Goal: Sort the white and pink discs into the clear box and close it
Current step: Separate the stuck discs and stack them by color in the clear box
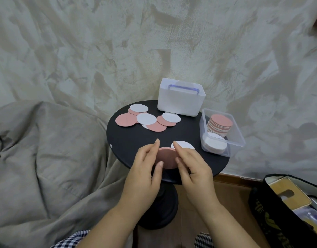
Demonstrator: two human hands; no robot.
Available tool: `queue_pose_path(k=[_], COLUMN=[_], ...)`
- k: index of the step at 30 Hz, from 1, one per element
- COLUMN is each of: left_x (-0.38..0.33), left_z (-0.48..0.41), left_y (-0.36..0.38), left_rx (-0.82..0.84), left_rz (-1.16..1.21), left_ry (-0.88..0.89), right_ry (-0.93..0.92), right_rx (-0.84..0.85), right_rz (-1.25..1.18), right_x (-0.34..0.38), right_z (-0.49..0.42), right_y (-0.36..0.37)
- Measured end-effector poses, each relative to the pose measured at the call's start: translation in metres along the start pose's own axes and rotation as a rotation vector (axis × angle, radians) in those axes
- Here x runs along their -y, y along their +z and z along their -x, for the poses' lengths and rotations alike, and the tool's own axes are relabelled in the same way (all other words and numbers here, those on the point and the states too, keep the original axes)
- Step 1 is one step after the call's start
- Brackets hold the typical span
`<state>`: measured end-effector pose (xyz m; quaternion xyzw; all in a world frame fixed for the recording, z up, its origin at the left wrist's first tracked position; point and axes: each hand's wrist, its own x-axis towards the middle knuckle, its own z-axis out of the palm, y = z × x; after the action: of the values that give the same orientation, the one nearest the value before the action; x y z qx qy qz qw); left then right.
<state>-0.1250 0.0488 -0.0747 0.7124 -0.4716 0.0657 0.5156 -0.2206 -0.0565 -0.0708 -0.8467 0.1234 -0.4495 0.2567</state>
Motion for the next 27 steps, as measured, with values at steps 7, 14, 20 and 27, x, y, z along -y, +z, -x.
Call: queue_pose_path(k=[7, 14, 20, 27], left_x=[-0.0104, -0.0062, -0.0081, -0.0035], left_z=[-0.003, -0.0014, -0.0031, -0.0019], left_y=[-0.0108, -0.0086, -0.0102, -0.0077], left_rx=[-0.202, -0.24, -0.264, -0.219], left_rz=[0.244, 0.248, 0.267, 0.287], left_ry=[-0.185, -0.246, -0.207, -0.262], right_ry=[0.146, 0.035, 0.017, 0.102], right_rx=[-0.066, -0.111, -0.153, -0.133], right_rz=[-0.145, -0.034, -0.036, -0.106], right_x=[0.0086, 0.0048, 0.0031, 0.0038], right_z=[-0.0036, 0.0015, 0.0011, 0.0001], right_y=[-0.0063, 0.0001, -0.0013, -0.0012])
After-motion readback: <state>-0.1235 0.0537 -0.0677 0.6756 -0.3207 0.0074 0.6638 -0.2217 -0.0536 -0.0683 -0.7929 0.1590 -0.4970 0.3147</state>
